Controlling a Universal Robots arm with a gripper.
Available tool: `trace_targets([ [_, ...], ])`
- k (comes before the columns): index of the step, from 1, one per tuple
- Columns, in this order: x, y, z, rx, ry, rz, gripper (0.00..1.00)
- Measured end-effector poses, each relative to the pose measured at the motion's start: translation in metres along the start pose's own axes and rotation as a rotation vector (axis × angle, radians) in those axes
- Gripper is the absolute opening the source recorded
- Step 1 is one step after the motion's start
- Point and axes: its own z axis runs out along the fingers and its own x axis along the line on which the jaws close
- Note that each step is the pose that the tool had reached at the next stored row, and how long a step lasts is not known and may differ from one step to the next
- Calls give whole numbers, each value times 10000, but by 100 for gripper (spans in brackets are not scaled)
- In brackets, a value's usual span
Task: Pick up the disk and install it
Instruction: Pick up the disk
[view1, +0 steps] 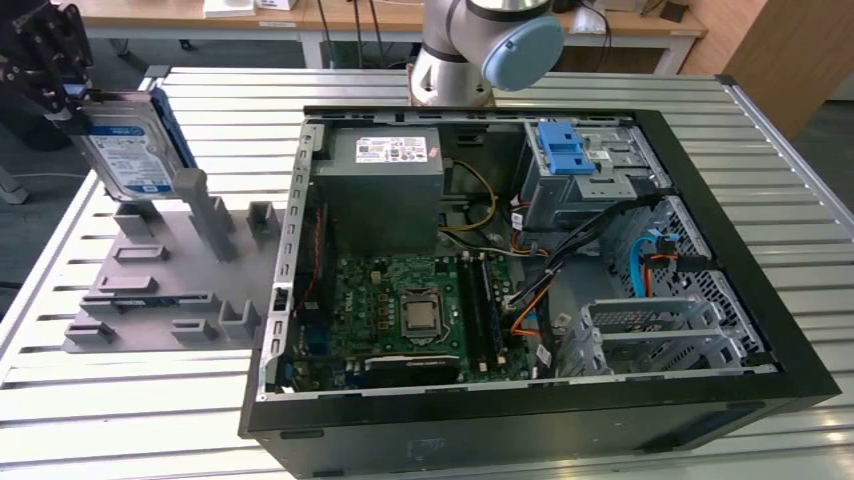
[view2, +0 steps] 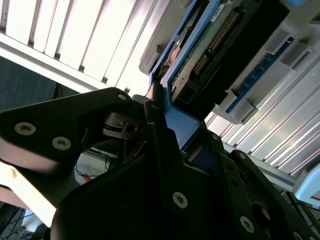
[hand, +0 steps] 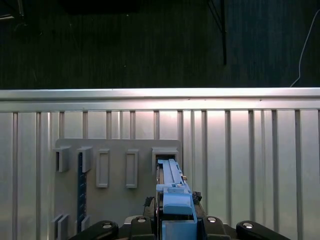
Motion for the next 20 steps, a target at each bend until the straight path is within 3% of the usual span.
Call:
trace_targets([
  [20,-4,1,-100,-1,1,-1,36],
])
